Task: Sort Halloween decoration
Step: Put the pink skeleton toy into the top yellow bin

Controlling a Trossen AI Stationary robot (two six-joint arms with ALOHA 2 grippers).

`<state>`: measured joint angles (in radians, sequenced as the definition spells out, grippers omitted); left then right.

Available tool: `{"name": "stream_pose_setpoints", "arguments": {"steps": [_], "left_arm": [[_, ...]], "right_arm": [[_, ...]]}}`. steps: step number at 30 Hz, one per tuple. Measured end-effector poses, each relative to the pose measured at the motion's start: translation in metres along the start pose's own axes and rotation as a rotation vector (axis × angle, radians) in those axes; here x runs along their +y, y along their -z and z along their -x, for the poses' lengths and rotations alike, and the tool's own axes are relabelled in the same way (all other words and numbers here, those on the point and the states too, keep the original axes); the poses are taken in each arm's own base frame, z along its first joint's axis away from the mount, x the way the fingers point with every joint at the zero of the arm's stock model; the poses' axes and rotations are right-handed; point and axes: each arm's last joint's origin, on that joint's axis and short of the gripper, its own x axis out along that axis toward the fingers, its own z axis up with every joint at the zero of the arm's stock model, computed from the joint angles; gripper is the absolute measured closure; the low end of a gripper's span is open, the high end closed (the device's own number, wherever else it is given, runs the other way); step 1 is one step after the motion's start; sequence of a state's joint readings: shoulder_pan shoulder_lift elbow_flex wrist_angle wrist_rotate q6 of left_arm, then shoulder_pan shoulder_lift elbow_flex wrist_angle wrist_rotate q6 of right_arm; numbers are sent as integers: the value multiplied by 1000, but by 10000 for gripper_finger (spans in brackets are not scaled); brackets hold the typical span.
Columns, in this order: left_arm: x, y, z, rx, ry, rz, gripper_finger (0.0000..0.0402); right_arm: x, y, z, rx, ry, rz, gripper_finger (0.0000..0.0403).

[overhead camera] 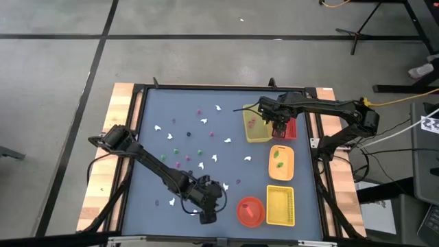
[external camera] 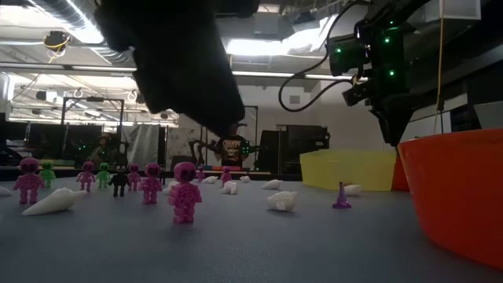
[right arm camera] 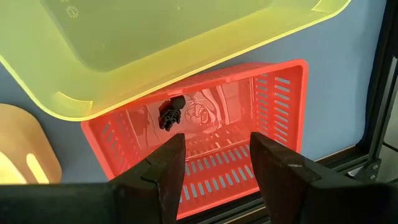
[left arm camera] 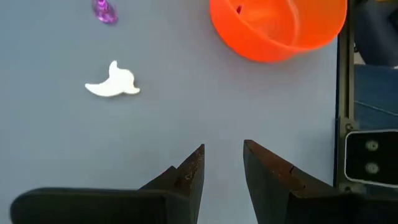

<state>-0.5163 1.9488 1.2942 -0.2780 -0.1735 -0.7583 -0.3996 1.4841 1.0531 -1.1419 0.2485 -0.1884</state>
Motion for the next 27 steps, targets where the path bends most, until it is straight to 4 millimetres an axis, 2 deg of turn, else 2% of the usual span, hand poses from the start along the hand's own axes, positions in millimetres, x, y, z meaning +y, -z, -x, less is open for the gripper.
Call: {"name": "stream_pose_setpoints", "arguments": {"steps": [27], "left_arm": [[7,8,1,12,-142,9,305]], "right_arm": [[0,0,0,0,0,0,223]]}}
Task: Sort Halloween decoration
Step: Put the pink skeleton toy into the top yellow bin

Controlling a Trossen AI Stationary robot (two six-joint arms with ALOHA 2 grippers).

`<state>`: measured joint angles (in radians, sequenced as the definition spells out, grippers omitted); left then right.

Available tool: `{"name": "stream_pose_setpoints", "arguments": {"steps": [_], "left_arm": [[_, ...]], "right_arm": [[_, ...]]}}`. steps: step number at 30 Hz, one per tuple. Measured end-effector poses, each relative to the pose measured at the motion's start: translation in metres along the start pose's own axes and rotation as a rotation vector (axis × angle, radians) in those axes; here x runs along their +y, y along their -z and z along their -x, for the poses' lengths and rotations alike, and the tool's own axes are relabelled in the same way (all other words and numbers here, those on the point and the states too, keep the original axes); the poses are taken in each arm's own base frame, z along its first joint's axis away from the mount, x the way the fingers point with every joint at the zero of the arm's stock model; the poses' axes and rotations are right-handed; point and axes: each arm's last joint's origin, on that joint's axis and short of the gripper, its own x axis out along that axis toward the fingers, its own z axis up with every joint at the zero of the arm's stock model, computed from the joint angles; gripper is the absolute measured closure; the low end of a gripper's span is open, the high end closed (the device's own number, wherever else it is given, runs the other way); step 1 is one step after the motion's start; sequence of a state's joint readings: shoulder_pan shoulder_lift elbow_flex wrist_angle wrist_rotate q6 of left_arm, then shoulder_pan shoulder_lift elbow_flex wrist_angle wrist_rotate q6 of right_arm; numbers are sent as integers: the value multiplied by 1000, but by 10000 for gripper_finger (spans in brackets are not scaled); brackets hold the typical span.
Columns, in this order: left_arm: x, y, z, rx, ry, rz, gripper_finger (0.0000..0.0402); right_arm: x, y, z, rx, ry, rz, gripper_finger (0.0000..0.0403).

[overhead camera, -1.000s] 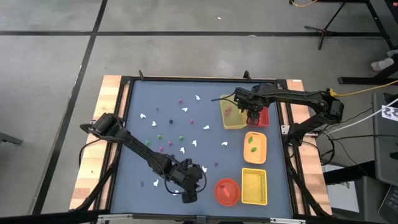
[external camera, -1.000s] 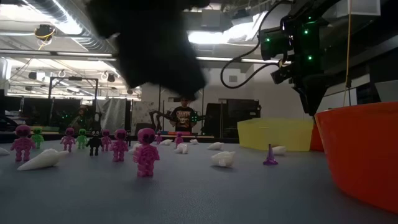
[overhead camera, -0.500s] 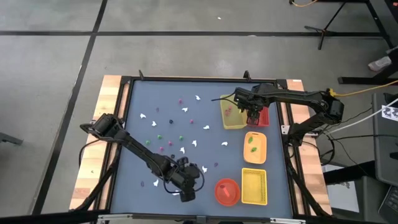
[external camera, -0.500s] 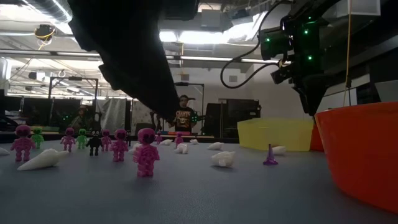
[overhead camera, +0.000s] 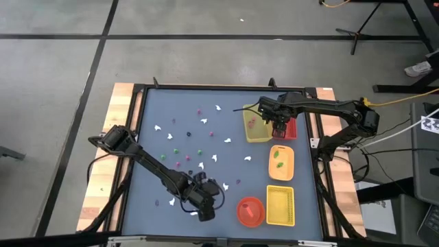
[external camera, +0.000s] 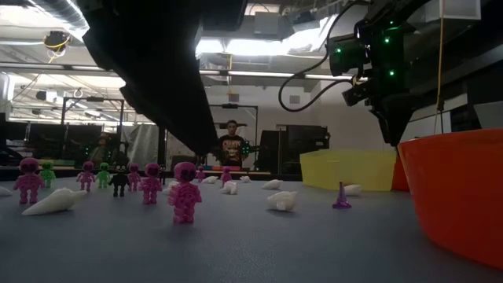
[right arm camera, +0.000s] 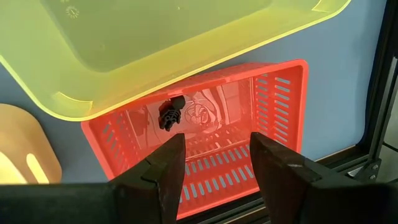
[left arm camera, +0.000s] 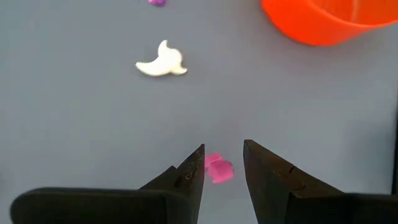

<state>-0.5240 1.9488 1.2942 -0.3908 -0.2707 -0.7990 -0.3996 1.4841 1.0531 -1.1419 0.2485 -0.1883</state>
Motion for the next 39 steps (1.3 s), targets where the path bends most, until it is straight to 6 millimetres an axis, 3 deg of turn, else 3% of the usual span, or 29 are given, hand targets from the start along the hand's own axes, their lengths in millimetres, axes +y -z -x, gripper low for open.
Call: {"name": "stream_pose_setpoints", "arguments": {"steps": [13,39], "left_arm": [[-7,9,3,9,-4,37,305],[-6,8,3,-25,-28,54,305]], "right_arm": [[0,0,0,0,0,0,223],[0,0,0,0,0,0,223]]}}
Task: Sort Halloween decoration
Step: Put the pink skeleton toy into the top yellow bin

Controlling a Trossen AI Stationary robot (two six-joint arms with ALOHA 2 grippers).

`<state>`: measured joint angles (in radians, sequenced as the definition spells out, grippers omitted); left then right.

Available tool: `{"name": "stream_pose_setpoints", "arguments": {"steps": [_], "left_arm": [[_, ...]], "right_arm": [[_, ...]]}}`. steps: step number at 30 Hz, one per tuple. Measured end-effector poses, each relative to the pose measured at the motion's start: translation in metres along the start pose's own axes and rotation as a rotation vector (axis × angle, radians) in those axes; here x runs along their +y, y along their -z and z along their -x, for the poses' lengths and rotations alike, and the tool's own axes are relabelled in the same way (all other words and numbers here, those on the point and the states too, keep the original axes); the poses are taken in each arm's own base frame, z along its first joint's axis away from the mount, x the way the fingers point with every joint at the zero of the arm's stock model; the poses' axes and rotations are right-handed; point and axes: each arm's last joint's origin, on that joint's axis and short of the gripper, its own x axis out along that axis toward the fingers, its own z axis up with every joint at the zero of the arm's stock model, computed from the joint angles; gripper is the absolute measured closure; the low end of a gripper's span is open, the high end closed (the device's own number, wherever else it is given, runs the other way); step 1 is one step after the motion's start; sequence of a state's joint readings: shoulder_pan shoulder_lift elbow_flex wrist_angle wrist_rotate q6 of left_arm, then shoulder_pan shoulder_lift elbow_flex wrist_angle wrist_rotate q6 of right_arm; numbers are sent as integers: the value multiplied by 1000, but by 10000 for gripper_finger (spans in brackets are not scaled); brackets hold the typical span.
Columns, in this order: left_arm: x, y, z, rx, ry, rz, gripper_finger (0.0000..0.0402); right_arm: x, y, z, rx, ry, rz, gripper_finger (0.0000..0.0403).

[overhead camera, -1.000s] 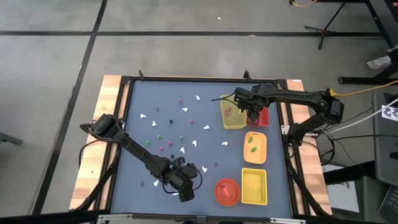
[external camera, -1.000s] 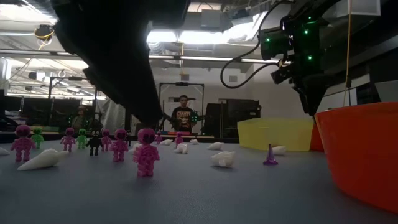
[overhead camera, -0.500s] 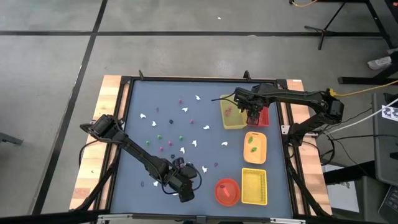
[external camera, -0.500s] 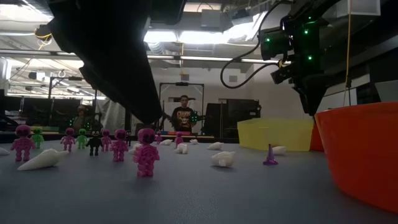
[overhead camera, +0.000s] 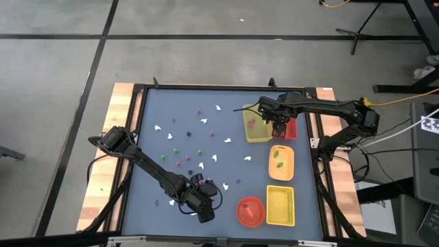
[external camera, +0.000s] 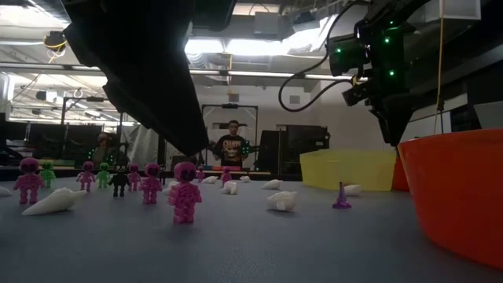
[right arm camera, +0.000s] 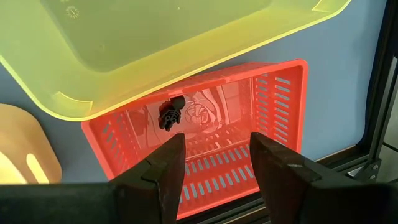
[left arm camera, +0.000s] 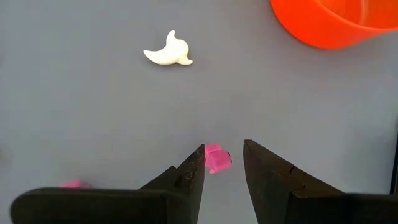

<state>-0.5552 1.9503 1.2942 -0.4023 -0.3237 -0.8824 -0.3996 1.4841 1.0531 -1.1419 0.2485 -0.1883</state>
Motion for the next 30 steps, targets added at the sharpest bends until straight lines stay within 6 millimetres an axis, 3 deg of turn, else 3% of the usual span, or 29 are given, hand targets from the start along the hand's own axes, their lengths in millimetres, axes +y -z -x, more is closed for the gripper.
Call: {"name": "stream_pose_setpoints", "arguments": {"steps": [30], "left_arm": [[-1,13,-24,19,-35,-22,305]], "right_arm": [[1,-2,0,-24,-29,-4,223]]}}
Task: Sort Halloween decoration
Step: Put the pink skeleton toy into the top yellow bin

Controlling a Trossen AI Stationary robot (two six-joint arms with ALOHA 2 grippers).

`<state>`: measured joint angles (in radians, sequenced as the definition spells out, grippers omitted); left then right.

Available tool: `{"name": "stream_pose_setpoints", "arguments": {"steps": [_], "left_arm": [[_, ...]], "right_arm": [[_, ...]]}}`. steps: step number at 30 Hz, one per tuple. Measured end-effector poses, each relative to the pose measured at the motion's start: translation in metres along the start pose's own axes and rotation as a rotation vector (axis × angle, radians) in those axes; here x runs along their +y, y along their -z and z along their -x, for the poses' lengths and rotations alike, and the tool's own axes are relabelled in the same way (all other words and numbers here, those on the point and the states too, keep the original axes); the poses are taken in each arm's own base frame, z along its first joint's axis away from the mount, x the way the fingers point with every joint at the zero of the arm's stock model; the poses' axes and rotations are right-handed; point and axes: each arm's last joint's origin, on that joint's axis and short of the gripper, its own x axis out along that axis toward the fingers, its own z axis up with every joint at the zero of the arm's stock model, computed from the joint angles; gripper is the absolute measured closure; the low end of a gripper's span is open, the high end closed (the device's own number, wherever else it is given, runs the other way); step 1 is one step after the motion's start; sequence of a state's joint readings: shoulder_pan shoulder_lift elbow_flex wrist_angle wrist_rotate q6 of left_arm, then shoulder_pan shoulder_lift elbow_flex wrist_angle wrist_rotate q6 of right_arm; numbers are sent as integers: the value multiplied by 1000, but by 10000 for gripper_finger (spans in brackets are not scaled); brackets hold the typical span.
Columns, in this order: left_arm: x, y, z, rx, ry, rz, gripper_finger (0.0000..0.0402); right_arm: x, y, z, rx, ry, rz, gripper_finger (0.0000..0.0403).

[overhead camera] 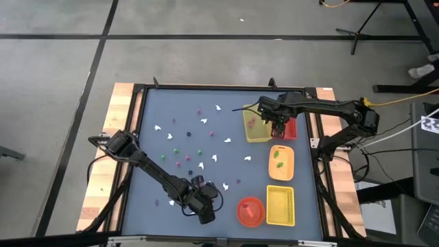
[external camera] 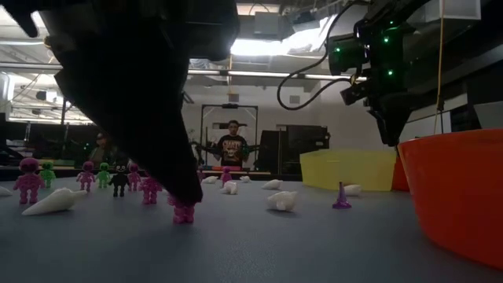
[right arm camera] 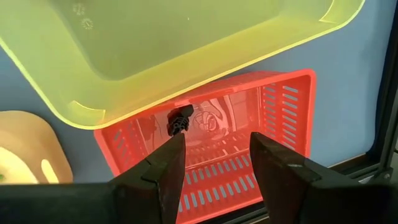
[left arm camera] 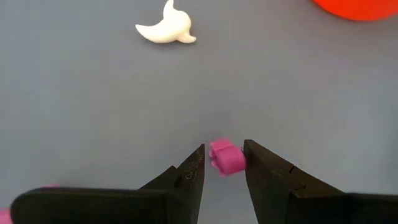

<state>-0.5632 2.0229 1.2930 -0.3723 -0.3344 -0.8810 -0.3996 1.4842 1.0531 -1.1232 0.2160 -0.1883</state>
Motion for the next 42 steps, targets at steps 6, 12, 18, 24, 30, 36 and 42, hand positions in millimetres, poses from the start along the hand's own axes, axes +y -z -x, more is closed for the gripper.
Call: {"name": "stream_pose_setpoints", "arguments": {"steps": [6,12,18,24,30,36,42], "left_arm": [[1,0,0,-14,-19,-2,310],[1,0,0,-8,-14,-2,349],[0,0,0,-4,-9,0,387],[0,-1,2,8,11,2,383],[1,-16,22,-34,60,37,383],[12,-40,39,-106,76,17,383],[37,-72,44,-189,32,-58,383]], "right_arm": [[0,0,0,0,0,0,223],[0,0,0,0,0,0,223],[0,0,0,0,0,0,223],[0,1,0,9,-2,11,223],[1,8,3,47,-12,91,223],[0,18,17,-1,-1,108,223],[-2,33,37,-92,22,87,223]]}}
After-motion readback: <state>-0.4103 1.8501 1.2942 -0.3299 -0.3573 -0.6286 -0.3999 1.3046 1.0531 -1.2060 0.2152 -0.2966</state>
